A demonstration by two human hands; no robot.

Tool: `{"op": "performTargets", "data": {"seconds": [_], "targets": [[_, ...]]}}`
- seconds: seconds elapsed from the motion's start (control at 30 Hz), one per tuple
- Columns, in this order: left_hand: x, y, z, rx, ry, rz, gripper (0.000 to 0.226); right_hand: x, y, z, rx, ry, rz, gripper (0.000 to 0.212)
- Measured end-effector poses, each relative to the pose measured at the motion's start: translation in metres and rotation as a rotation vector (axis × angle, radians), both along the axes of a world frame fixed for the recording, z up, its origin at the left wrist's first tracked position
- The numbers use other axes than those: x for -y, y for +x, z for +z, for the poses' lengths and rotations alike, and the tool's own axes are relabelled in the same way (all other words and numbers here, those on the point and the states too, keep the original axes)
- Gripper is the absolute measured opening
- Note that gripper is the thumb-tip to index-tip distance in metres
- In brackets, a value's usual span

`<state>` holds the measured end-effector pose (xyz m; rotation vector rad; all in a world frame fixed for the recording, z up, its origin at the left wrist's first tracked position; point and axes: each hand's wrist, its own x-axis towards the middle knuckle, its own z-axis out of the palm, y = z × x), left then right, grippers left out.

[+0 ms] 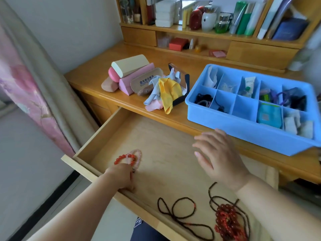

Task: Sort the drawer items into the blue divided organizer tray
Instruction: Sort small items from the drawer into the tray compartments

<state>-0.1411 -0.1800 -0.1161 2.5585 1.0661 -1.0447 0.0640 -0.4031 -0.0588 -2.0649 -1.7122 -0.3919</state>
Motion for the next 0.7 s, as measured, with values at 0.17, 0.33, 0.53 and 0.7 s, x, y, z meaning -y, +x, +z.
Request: {"op": "performTargets", "data": {"seconds": [0.17, 0.33, 0.53, 0.7], "targets": [[0.017, 0.012, -0.006, -0.022, -0.115, -0.066, 0.038, 0.025, -0.042, -0.047, -0.411, -0.294, -0.051, 0.022], [0.043, 0.045, 0.03, 0.466, -0.449, 0.045, 0.011, 0.032, -0.05, -0.051, -0.671, -0.168, -0.143, 0.019], [0.061, 0.13, 0.14, 1.354, -0.506, 0.162, 0.013, 0.045, -0.026, -0.034, -0.71, -0.094, -0.262, 0.013], [0.047, 0.193, 0.15, 1.307, 0.195, -0.029, 0.014, 0.083, -0.007, -0.047, -0.704, -0.256, -0.411, 0.015]]}}
